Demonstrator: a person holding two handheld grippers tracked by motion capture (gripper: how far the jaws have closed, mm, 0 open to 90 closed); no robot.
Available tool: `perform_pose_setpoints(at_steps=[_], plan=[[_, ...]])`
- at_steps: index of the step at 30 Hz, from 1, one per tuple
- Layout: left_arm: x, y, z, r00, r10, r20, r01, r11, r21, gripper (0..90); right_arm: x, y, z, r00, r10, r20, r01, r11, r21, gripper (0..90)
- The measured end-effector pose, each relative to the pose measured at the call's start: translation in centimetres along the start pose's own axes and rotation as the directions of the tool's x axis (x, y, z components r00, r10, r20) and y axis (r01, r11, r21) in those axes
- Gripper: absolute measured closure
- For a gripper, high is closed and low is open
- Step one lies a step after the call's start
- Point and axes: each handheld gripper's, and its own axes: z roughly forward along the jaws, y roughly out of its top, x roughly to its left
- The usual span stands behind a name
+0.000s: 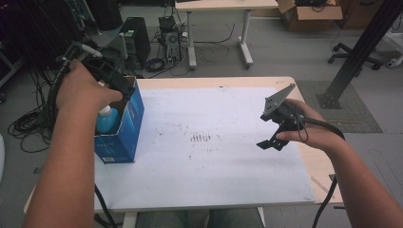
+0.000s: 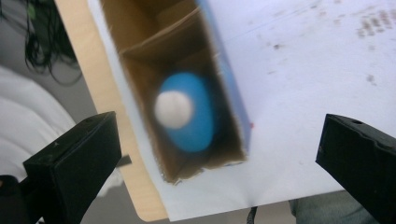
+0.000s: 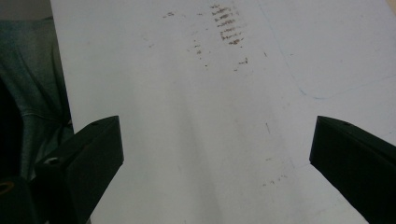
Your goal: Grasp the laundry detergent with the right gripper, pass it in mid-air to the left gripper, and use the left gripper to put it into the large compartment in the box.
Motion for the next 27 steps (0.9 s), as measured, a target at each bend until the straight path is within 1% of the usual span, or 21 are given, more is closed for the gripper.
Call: perform_pose_setpoints(at_steps=[1, 3, 5, 7, 9, 11, 12, 13, 14, 16, 17, 19, 20, 21, 22, 23, 25, 27], plan=[[-0.5, 0.2, -0.4, 0.9997, 0.024, 0.009, -0.024, 0.9997, -0.004, 0.2, 0.0, 0.1, 0.0, 1.0000, -0.003, -0.001, 0.003, 1.000, 0.003, 3.2], [-1.4, 0.4, -1.3, 0.9969, 0.071, 0.035, -0.070, 0.9974, -0.017, 0.2, 0.1, 0.2, -0.2, 1.0000, -0.003, 0.001, 0.003, 1.000, 0.009, 3.1], [-2.3, 0.7, -1.9, 0.9909, 0.120, 0.060, -0.119, 0.9926, -0.025, 0.3, 0.2, 0.2, -0.3, 1.0000, -0.004, 0.002, 0.004, 1.000, 0.012, 3.1], [-3.1, 0.9, -2.3, 0.9818, 0.173, 0.079, -0.171, 0.9848, -0.031, 0.2, 0.2, 0.2, -0.5, 1.0000, -0.002, 0.003, 0.002, 1.000, 0.014, 3.1], [-3.9, 1.1, -2.6, 0.9728, 0.212, 0.094, -0.209, 0.9772, -0.036, 0.2, 0.2, 0.2, -0.6, 1.0000, -0.003, 0.002, 0.003, 1.000, 0.018, 3.1], [-4.6, 1.3, -2.8, 0.9620, 0.250, 0.109, -0.247, 0.9681, -0.043, 0.2, 0.2, 0.1, -0.6, 1.0000, -0.004, 0.002, 0.004, 1.000, 0.021, 3.1], [-5.1, 1.4, -2.9, 0.9530, 0.279, 0.119, -0.275, 0.9603, -0.047, 0.2, 0.2, 0.1, -0.7, 1.0000, -0.004, 0.002, 0.004, 1.000, 0.022, 3.1], [-5.3, 1.4, -2.9, 0.9485, 0.292, 0.124, -0.287, 0.9564, -0.052, 0.2, 0.2, 0.1, -0.7, 1.0000, -0.004, 0.003, 0.004, 1.000, 0.024, 3.1], [-5.7, 1.4, -2.9, 0.9425, 0.307, 0.133, -0.302, 0.9518, -0.051, 0.2, 0.2, 0.1, -0.7, 1.0000, -0.002, 0.003, 0.002, 1.000, 0.026, 3.1], [-6.4, 1.5, -2.8, 0.9281, 0.344, 0.142, -0.341, 0.9389, -0.044, 0.2, 0.2, 0.1, -0.8, 1.0000, -0.005, 0.001, 0.005, 0.999, 0.032, 3.1], [-6.7, 1.5, -2.8, 0.9195, 0.365, 0.145, -0.363, 0.9307, -0.043, 0.2, 0.2, 0.1, -0.8, 1.0000, -0.006, 0.001, 0.006, 0.999, 0.034, 3.1], [-7.3, 1.5, -2.6, 0.9099, 0.386, 0.153, -0.383, 0.9225, -0.047, 0.2, 0.2, 0.1, -0.7, 1.0000, -0.007, -0.001, 0.007, 0.999, 0.037, 3.1], [-7.6, 1.5, -2.6, 0.9023, 0.405, 0.149, -0.402, 0.9143, -0.050, 0.2, 0.1, 0.1, -0.7, 1.0000, -0.008, -0.003, 0.009, 0.999, 0.038, 3.2], [-7.9, 1.5, -2.5, 0.8987, 0.413, 0.148, -0.410, 0.9106, -0.053, 0.2, 0.1, 0.2, -0.6, 1.0000, -0.005, -0.002, 0.005, 0.999, 0.042, 3.1], [-8.0, 1.6, -2.5, 0.8937, 0.423, 0.149, -0.420, 0.9060, -0.053, 0.2, 0.1, 0.3, -0.6, 1.0000, -0.004, -0.002, 0.004, 0.999, 0.044, 3.1], [-8.2, 1.5, -2.4, 0.8841, 0.443, 0.150, -0.439, 0.8966, -0.055, 0.2, 0.1, 0.3, -0.5, 1.0000, -0.005, -0.002, 0.005, 0.999, 0.046, 3.1], [-8.7, 1.5, -2.2, 0.8681, 0.472, 0.154, -0.469, 0.8814, -0.056, 0.2, 0.2, 0.5, -0.4, 1.0000, -0.005, -0.004, 0.005, 0.999, 0.048, 3.1], [-9.1, 1.4, -2.0, 0.8503, 0.501, 0.161, -0.499, 0.8647, -0.054, 0.2, 0.3, 0.6, -0.3, 0.9999, -0.006, -0.009, 0.007, 0.998, 0.056, 3.2]])
